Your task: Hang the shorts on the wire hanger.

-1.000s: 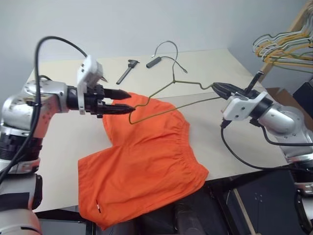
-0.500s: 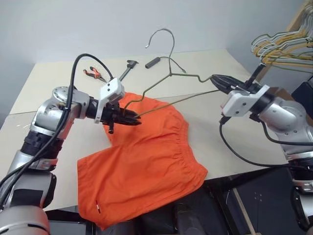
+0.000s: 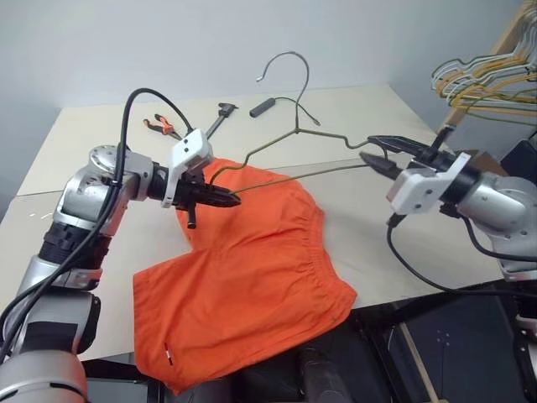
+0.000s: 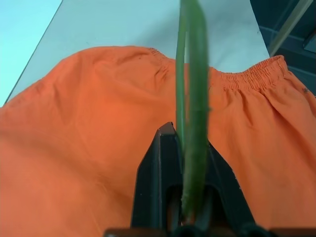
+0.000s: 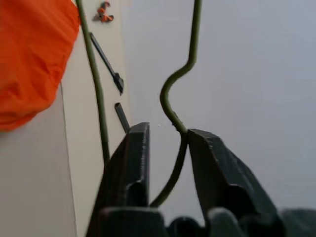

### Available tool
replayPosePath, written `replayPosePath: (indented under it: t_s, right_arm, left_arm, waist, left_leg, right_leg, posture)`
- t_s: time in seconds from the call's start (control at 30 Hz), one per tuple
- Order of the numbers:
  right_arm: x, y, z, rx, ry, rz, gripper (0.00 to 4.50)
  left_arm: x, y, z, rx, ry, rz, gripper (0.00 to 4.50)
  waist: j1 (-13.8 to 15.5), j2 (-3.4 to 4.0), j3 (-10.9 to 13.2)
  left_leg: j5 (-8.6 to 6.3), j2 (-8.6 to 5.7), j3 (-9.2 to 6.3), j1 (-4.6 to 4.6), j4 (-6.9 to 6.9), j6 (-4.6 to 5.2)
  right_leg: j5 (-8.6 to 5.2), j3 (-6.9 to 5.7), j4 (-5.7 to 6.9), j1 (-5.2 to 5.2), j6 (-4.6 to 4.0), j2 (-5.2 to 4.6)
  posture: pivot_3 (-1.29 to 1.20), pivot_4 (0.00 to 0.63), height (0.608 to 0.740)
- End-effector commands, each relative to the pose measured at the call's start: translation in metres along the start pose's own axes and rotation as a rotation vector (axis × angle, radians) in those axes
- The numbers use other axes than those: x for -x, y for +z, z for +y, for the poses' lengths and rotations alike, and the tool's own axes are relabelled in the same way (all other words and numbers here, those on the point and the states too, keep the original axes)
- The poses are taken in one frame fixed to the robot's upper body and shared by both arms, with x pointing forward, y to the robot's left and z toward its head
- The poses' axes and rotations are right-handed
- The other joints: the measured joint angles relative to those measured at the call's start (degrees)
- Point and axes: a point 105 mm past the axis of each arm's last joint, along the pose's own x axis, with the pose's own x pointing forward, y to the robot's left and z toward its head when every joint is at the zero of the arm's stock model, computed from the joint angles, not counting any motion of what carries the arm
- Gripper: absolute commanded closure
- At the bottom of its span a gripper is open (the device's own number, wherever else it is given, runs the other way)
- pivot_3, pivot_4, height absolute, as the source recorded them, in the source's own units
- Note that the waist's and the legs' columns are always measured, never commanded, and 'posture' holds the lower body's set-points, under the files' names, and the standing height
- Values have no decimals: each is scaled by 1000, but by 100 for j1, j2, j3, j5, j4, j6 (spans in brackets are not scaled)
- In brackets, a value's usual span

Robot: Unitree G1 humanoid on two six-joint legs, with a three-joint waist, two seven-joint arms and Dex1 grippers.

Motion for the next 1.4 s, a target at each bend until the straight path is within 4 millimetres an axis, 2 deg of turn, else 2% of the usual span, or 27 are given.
replayPosePath:
  t_s: [0.03, 0.17, 0.2, 0.3, 0.43, 0.57, 0.67, 0.73, 0.87, 1.2, 1.33, 1.4]
  right_arm:
    - [15, 10, -9, -107, 85, -42, 1603]
    - [26, 14, -8, -443, 279, -25, 194]
    - [27, 18, -10, -494, 324, -41, 28]
    - [25, 23, -7, -627, 460, -14, 28]
    - [12, 17, 4, -744, 604, 102, 28]
    - [2, 13, 15, -790, 717, 228, 28]
    - [-10, 8, 20, -782, 722, 285, 28]
    - [-16, 7, 24, -789, 733, 309, 28]
    - [-24, 8, 31, -790, 776, 316, 881]
    - [-32, 9, 31, -788, 781, 298, 4445]
    - [-25, 14, 32, -806, 792, 274, 4480]
    - [-13, 15, 37, -839, 795, 273, 4500]
  left_arm:
    - [12, -2, 0, -115, 42, 40, 4500]
    - [16, -11, -4, -185, 34, 84, 4500]
    - [17, -13, -6, -197, 28, 93, 4500]
    - [16, -13, -7, -219, 19, 101, 4500]
    - [14, -11, -10, -236, 2, 101, 4500]
    - [13, -11, -10, -241, -2, 103, 4500]
    - [13, -10, -11, -244, -6, 102, 4500]
    - [13, -10, -12, -244, -11, 101, 4500]
    - [12, -10, -12, -246, -19, 99, 4500]
    - [9, -11, -13, -268, -36, 90, 4500]
    - [8, -10, -16, -316, -59, 48, 4500]
    - [10, -9, -15, -319, -74, 16, 3950]
  waist:
    - [-4, 0, -1]
    - [2, 1, -2]
    - [9, 1, -2]
    - [26, 3, -4]
    - [26, 1, -38]
    - [33, 5, -46]
    - [33, 9, -81]
    - [35, 10, -82]
    - [47, 9, -82]
    - [36, 9, -83]
    - [39, 9, -83]
    - [66, 8, -84]
  left_leg:
    - [0, 0, 0, 2, -1, 1]
    - [-2, 3, -1, 4, 5, 4]
    - [-5, 4, 0, 4, 10, 9]
    - [-36, 7, 0, 3, 24, 60]
    - [-39, 8, 2, 3, 29, 64]
    - [-39, 7, 3, -10, 35, 63]
    - [-23, 7, 2, -86, 72, 36]
    - [-18, 4, 3, -96, 77, 27]
    - [-21, 1, 3, -102, 78, 32]
    - [-23, 1, 3, -103, 80, 35]
    - [-23, 1, 3, -102, 80, 35]
    - [-23, 1, 3, -102, 80, 35]
  right_leg:
    - [0, 1, -1, 1, 0, 0]
    - [1, 1, 4, 4, -2, 0]
    - [2, 1, 6, 5, -3, 0]
    - [3, 1, 14, 5, -3, -3]
    - [4, 0, 19, 3, -3, -6]
    - [4, 0, 23, -10, -3, -6]
    - [4, 0, 45, -80, -2, -6]
    - [5, 0, 43, -84, 0, -6]
    - [9, 0, 35, -85, 7, -6]
    - [11, 1, 32, -84, 12, -6]
    - [12, 1, 33, -83, 12, -7]
    - [12, 0, 32, -83, 12, -7]
  posture:
    - [-179, 55, 740]
    - [-170, 51, 740]
    - [-168, 51, 740]
    - [-164, 47, 740]
    - [-161, 46, 740]
    - [-154, 50, 740]
    - [-155, 55, 740]
    - [-155, 58, 740]
    - [-158, 62, 740]
    - [-165, 64, 740]
    - [-170, 68, 740]
    - [-171, 69, 740]
